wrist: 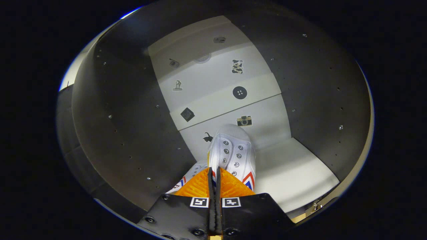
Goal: Open the shoe cabinet door, grab the shoes and put them into the shoe cabinet, then close the shoe cabinet door.
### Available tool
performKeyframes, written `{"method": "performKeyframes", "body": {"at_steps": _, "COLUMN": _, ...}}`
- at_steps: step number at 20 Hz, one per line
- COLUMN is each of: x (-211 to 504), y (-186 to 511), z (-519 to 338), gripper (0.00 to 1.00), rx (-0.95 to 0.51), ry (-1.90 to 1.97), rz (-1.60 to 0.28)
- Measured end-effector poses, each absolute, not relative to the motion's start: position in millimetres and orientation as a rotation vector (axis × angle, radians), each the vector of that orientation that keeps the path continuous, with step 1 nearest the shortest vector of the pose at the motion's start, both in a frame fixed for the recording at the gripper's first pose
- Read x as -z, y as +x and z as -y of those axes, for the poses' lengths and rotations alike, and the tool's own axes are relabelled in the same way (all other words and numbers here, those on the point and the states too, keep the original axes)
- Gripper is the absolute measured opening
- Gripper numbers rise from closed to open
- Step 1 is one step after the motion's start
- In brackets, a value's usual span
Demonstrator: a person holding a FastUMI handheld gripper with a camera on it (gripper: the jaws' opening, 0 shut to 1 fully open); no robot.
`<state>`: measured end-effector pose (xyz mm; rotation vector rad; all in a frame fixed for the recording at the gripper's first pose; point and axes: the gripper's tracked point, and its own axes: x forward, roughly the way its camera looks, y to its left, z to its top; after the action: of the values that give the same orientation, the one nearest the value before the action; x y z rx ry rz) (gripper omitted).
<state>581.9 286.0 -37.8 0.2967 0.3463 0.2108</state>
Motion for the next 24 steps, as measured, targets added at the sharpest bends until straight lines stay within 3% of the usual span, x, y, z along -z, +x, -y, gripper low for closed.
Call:
{"method": "performKeyframes", "body": {"at_steps": 10, "x": 74, "y": 613, "z": -295, "gripper": 0.02, "rx": -0.16, "ry": 0.279, "rz": -0.43}}
{"method": "performKeyframes", "body": {"at_steps": 11, "x": 68, "y": 614, "z": -296, "gripper": 0.13, "rx": -0.152, "ry": 0.27, "rz": -0.413}}
{"method": "performKeyframes", "body": {"at_steps": 12, "x": 62, "y": 611, "z": -296, "gripper": 0.17, "rx": -0.15, "ry": 0.264, "rz": -0.39}}
{"method": "performKeyframes", "body": {"at_steps": 17, "x": 28, "y": 583, "z": -289, "gripper": 0.99, "rx": -0.124, "ry": 0.204, "rz": -0.307}}
{"method": "performKeyframes", "body": {"at_steps": 24, "x": -18, "y": 470, "z": -294, "gripper": 0.98, "rx": -0.174, "ry": 0.083, "rz": -0.181}}
